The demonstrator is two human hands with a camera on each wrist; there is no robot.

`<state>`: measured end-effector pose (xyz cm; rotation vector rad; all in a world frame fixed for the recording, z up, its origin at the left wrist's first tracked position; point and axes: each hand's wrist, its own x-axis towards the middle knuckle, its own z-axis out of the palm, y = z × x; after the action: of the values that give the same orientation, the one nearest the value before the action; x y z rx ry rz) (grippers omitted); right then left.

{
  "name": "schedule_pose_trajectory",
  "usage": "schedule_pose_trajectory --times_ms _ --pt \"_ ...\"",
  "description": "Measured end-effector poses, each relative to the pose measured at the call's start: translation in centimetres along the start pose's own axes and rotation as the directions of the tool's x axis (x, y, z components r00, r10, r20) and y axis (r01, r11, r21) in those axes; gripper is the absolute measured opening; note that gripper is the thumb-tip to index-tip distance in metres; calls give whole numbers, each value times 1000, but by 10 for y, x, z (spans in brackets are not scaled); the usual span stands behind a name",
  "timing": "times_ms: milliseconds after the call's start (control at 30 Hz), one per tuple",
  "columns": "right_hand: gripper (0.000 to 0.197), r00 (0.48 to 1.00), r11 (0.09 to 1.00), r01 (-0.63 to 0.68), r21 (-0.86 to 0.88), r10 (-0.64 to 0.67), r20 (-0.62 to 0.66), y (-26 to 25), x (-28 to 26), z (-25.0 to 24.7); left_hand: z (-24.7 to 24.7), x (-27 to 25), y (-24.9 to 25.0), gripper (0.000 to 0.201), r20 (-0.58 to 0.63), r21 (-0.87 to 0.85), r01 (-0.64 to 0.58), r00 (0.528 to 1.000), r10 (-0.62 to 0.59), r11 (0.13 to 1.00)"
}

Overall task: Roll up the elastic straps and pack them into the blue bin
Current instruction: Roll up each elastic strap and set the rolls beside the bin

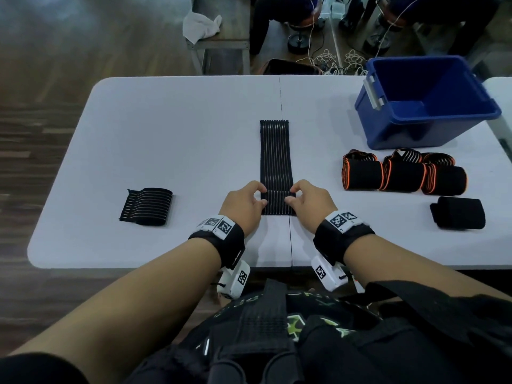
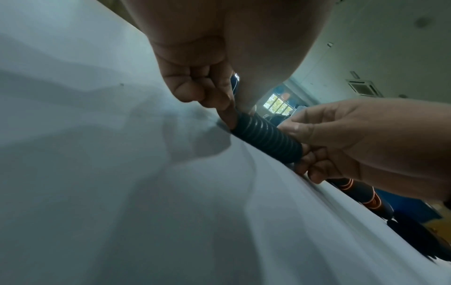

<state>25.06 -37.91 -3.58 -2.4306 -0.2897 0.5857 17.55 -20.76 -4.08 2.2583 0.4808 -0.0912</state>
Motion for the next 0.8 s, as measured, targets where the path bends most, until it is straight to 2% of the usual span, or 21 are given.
schedule_pose_trajectory --times_ms 100,167,233,333,433,467,567,667,800 --pt "59 994 996 56 -72 -49 100 1 -4 -3 2 3 -4 22 48 106 -19 999 14 994" --pt "69 989 983 87 -164 -65 131 4 -2 -2 3 3 -6 30 79 174 -62 996 48 983" --pt "61 989 974 99 -206 -74 125 5 2 -2 3 -1 -7 42 109 187 -91 992 71 978" --pt "34 994 984 74 -164 -60 89 6 6 -5 2 -6 -7 59 154 175 -95 986 68 980" --pt "15 996 993 56 -104 -48 75 5 9 -8 5 -1 -4 43 120 117 -52 992 38 992" --pt "14 997 994 47 -94 -41 70 5 11 -9 5 2 -3 36 103 81 -8 995 -1 997" --pt "33 999 999 -13 -37 15 52 4 15 -11 3 11 0 26 109 28 86 990 -88 996" --pt "43 994 996 -85 25 83 69 2 20 -14 4 15 1 26 137 61 92 986 -100 994" --pt "43 984 985 -166 39 163 74 -1 28 -15 6 16 3 34 137 73 140 979 -149 988"
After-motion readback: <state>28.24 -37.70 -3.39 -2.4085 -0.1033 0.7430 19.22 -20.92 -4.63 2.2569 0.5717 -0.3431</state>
